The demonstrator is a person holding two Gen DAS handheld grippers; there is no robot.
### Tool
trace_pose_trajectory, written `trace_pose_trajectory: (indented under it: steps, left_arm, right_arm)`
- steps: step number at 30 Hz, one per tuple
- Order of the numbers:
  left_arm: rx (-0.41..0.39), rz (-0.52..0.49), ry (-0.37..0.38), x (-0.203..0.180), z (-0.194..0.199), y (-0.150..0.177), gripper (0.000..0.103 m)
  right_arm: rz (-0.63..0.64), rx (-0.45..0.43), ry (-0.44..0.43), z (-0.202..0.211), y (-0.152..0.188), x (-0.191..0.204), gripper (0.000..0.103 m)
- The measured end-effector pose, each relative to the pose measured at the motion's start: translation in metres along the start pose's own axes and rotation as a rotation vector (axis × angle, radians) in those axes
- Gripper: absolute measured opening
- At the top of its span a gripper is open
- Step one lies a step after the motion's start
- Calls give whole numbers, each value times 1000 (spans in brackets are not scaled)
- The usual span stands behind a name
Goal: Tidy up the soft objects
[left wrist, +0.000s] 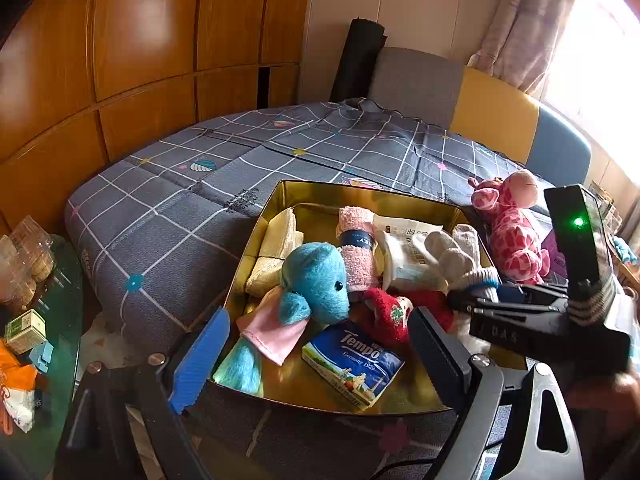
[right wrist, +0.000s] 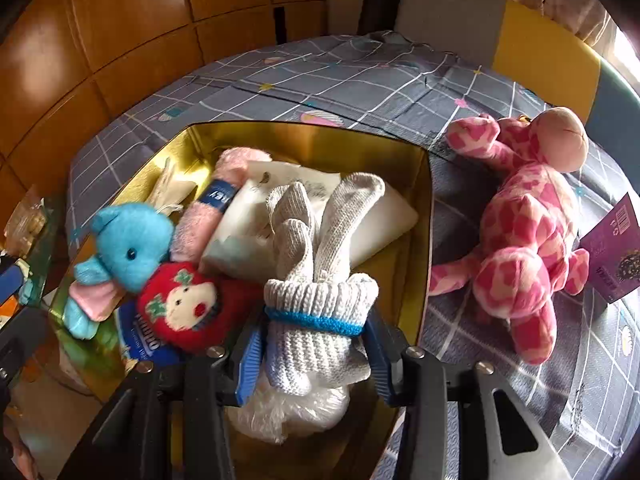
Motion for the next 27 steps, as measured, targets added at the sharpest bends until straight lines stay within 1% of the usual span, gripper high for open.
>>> trace_pose_trajectory:
  steps: [1,3,5,9,13,14,15,16,17,18,21,23,27]
  left_arm:
    - [0,0,-1,1,0,0,91]
    - [5,-2,4,0,-1,1,91]
    - [8,-2,4,1,-2,1,91]
    - [14,-1,2,1,-4,2,91]
    - [16,0,3,0,-5,2,91]
    - [16,-1,5,-1,-6,2,91]
    - [18,-2,7,-2,-6,3,91]
    - [18,-4,7,-3,-6,3,91]
    - [16,-7,7,-4,-5,3,91]
    - [15,-12,6,-5,-5,3,91]
    - [13,-17,3,-6,-4,2,91]
    - [13,-19,-1,-7,-4,2,92]
    - [14,-26,-2,-11,-3,3,93]
  right_arm:
    - [3,-8,3,2,-1,-1,48]
    - [9,-22,6,5,-2,-4,55]
    - [7,-37,-3,10,-1,-6,58]
    - [1,-74,-9,24,2,-8,59]
    - [13,-86,-30,29,4,-3,59]
    - [10,-91,-26,27,2,-3,57]
    - [8,-95,-17,26,1,-3,50]
    - [8,-96,-12,23,0,-3,46]
    - [7,-90,-9,19,-2,-3,37]
    - [4,-82,-7,15,-3,-4,33]
    - [11,-62,18,4,-8,-6,29]
    - [13,-40,29,-4,-10,-7,29]
    - [28,-41,55,-6,-12,-6,29]
Point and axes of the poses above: each gripper's, at about its wrist camera, not at the fingertips, and z roughly against the way its jaws point, x to its left, y to its underside, the point moved 10 cm from there along -z, roughly the way its jaws point, and after that the axes turned 10 degrees about x, right-handed, at the moved point
